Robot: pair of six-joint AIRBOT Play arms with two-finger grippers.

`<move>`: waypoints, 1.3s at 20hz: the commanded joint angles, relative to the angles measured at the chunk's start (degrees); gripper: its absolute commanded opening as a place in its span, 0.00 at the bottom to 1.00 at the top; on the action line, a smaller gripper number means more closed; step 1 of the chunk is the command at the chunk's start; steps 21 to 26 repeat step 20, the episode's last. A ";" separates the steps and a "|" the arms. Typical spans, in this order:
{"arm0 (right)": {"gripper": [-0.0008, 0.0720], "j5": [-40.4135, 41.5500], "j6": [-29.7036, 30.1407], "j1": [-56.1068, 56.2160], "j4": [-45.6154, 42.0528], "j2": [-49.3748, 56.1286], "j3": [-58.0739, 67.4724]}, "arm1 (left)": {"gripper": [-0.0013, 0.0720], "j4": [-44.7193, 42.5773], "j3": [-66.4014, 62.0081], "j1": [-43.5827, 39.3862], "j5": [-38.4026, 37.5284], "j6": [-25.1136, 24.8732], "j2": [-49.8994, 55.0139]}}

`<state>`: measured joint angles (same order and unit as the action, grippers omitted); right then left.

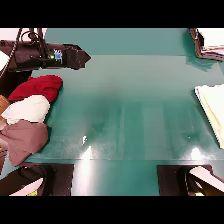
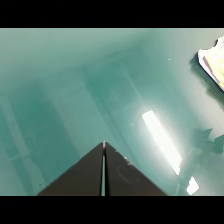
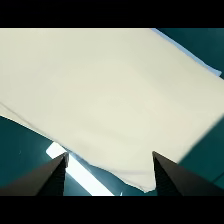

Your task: Fold the shirts.

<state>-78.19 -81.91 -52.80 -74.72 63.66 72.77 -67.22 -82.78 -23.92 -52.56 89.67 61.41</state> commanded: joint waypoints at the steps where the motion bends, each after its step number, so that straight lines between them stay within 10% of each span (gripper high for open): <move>1: 0.84 0.98 -0.52 -1.03 7.28 -2.34 -0.46 | 0.05 0.00 0.00 -0.02 -0.09 -0.11 0.02; 10: 0.83 6.16 -0.48 36.72 14.64 -2.32 10.23 | 0.05 0.24 0.00 -0.02 0.68 -0.09 0.00; 15: 0.03 8.17 1.07 51.41 14.58 -2.29 10.38 | 0.05 0.24 0.00 -0.02 0.68 -0.09 0.00; 26: 0.03 7.93 1.44 54.45 14.64 -2.32 10.38 | 0.05 0.24 0.00 -0.02 0.68 -0.09 0.00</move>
